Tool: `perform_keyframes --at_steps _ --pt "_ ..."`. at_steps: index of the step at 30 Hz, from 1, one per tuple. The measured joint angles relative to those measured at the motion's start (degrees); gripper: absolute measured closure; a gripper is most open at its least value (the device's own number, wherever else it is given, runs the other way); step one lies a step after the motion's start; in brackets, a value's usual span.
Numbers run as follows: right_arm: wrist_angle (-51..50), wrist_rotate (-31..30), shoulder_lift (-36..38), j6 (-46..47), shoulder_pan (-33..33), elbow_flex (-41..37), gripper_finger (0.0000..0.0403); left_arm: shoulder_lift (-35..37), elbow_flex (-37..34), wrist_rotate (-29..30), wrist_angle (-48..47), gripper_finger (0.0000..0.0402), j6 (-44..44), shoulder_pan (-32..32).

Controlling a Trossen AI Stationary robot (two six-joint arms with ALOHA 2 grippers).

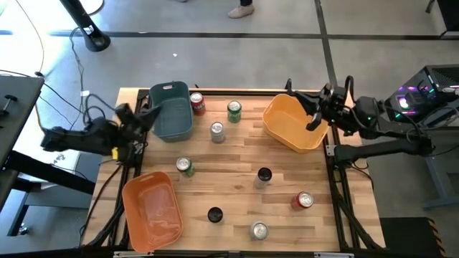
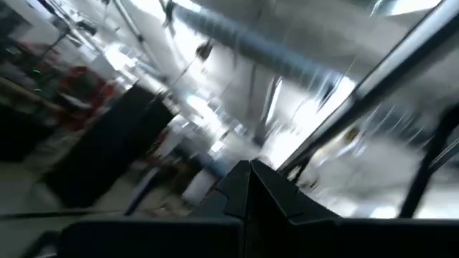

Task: Sort soda cans
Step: Put the top white soda can into the green bin

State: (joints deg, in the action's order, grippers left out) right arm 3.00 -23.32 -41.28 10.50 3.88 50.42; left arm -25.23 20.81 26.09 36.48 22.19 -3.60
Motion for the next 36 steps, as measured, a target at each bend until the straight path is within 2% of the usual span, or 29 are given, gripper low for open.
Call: perform_keyframes --at_steps 3,6,11,15,18,21,24,26,31,36 --pt "-2.13 3.37 -0.04 -0.03 2.62 1.02 0.0402 -8.4 9.03 0.41 -5.08 0.0397 -8.19 1.37" --pt "-8.76 6.6 -0.06 1.32 4.54 3.93 0.0394 -12.84 18.62 0.58 -15.1 0.0394 -12.51 3.49" --pt "-25.84 9.92 -2.33 2.39 5.27 10.05 0.0341 -17.27 32.94 0.84 -38.36 0.0363 -10.23 6.64" --pt "-31.91 10.07 -5.78 3.49 5.11 11.77 0.0279 -19.52 39.4 0.58 -47.22 0.0314 -7.56 7.13" --pt "-34.93 10.59 -8.39 5.21 5.03 11.75 0.0236 -20.56 41.34 -2.21 -50.0 0.0269 -3.38 6.83" --pt "-40.93 14.48 -11.37 5.97 5.03 11.75 0.0204 -21.11 41.12 -7.21 -50.33 0.0223 1.6 6.09" --pt "-46.03 19.39 -15.21 4.88 5.03 11.69 0.0187 -21.94 40.84 -10.83 -52.21 0.0184 4.44 5.45" --pt "-46.12 21.74 -17.84 3.91 5.01 11.66 0.0184 -22.31 40.86 -11.17 -54.03 0.0165 5.27 5.07" --pt "-39.09 22.93 -24.93 3.59 5.03 11.66 0.0182 -24.3 40.86 -11.22 -59.81 0.0147 7.4 4.97" --pt "-38.02 22.48 -30.61 1.2 5.14 11.66 0.0182 -27.15 40.88 -11.19 -63.61 0.0148 8.58 4.97"
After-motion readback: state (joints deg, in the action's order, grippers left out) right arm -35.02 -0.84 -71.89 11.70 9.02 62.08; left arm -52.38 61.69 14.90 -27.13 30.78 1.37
